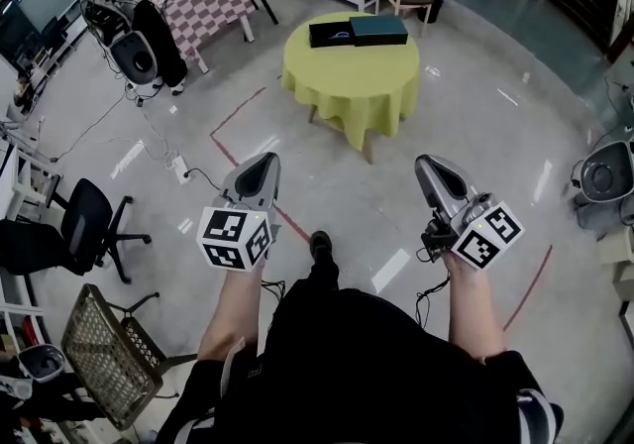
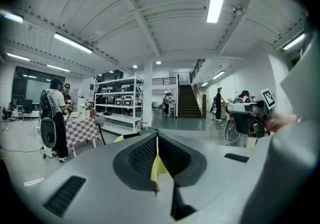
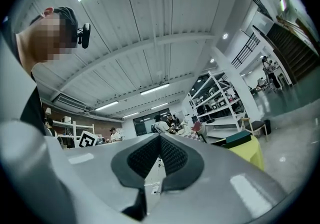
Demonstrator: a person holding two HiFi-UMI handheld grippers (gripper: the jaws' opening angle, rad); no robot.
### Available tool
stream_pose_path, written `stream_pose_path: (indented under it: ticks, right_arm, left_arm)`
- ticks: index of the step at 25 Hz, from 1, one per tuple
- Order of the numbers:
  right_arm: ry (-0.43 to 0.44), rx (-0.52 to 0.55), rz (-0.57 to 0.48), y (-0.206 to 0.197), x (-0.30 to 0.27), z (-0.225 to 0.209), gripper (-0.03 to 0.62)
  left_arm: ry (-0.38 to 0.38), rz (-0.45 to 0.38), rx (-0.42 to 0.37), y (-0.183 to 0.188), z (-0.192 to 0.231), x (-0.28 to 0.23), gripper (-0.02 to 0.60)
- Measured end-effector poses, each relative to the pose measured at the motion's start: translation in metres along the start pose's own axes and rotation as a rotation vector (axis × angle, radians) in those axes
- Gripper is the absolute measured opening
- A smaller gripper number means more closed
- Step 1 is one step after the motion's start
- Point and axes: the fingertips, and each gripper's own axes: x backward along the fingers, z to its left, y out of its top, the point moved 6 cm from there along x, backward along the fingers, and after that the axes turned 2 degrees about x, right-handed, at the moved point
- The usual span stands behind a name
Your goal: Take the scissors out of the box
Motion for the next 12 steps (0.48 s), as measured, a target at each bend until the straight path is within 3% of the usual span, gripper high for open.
stream_pose_path:
  ticks: [12]
  right_arm:
    - [-0.027,-0.011,0.075,-0.013,-0.107,-0.061,0.011]
  left_arm:
    - [-0.028,0.005,0.058,0.004,0.087,-0.095,0.015]
